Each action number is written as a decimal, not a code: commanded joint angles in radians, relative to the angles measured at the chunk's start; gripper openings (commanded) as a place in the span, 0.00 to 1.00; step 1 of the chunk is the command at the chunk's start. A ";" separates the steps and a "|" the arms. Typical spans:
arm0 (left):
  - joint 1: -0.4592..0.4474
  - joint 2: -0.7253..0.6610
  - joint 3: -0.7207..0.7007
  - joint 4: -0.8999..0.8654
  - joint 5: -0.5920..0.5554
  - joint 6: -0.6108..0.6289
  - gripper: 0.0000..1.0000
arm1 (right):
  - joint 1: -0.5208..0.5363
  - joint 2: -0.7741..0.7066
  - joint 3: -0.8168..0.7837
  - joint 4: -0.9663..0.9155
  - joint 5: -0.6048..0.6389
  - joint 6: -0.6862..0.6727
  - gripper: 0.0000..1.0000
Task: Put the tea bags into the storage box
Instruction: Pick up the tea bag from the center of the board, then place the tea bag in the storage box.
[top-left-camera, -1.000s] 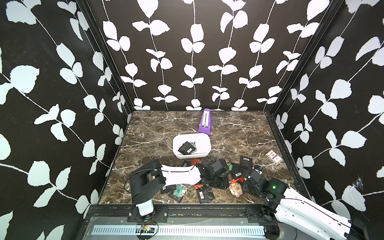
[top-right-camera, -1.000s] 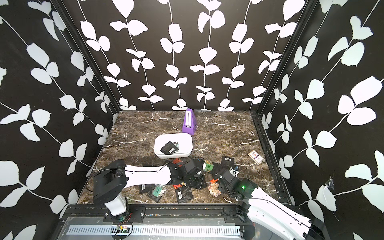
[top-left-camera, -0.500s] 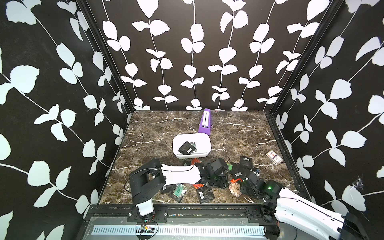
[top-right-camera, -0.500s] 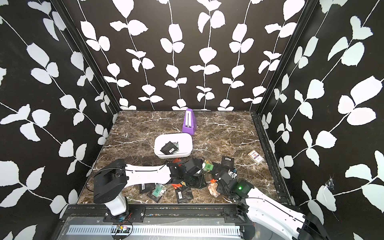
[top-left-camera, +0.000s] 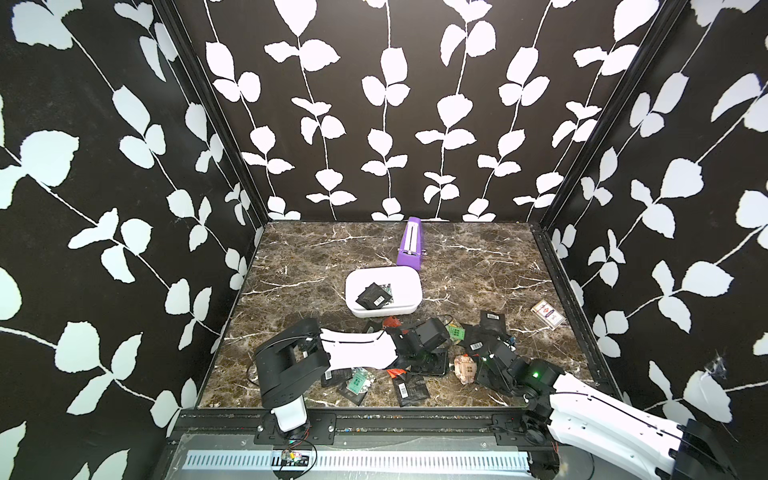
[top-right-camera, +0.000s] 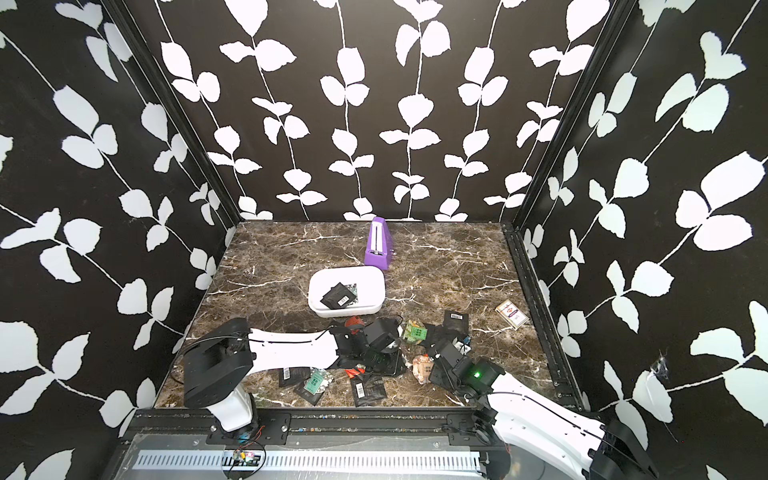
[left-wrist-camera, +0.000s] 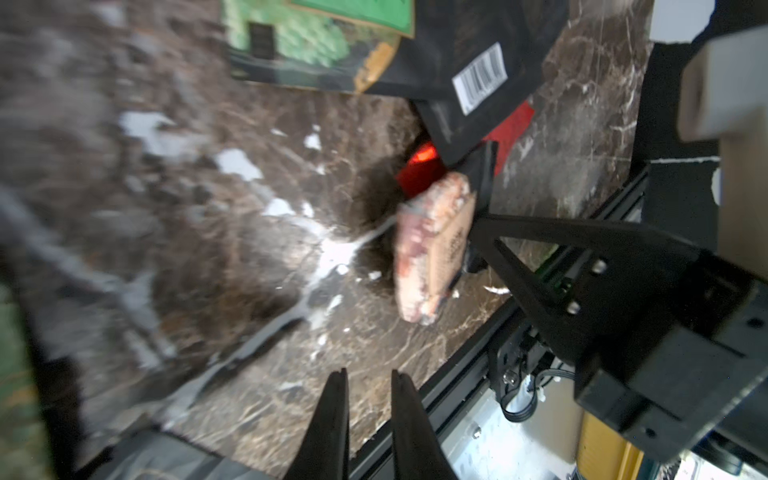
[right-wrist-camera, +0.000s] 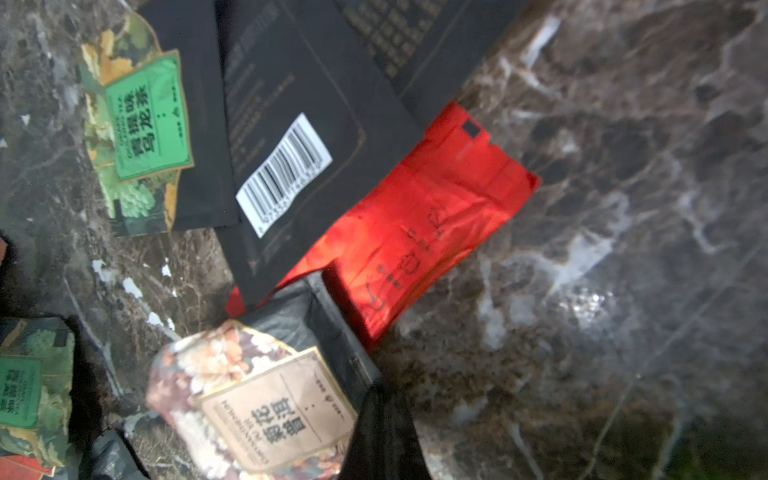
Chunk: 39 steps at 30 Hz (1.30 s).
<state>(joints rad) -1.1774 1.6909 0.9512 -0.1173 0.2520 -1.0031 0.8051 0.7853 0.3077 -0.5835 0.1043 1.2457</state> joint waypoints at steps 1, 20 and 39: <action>0.024 -0.087 -0.031 0.001 -0.048 -0.003 0.16 | 0.003 0.005 0.034 -0.003 -0.002 -0.024 0.00; 0.095 -0.632 -0.237 -0.433 -0.631 -0.041 0.18 | 0.003 0.373 0.642 0.108 -0.068 -0.271 0.00; 0.102 -0.913 -0.360 -0.580 -0.631 -0.111 0.18 | -0.001 1.135 1.320 0.138 -0.146 -0.384 0.00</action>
<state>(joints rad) -1.0771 0.7944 0.6010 -0.6518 -0.3595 -1.1061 0.8047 1.9072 1.5654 -0.4328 -0.0429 0.8753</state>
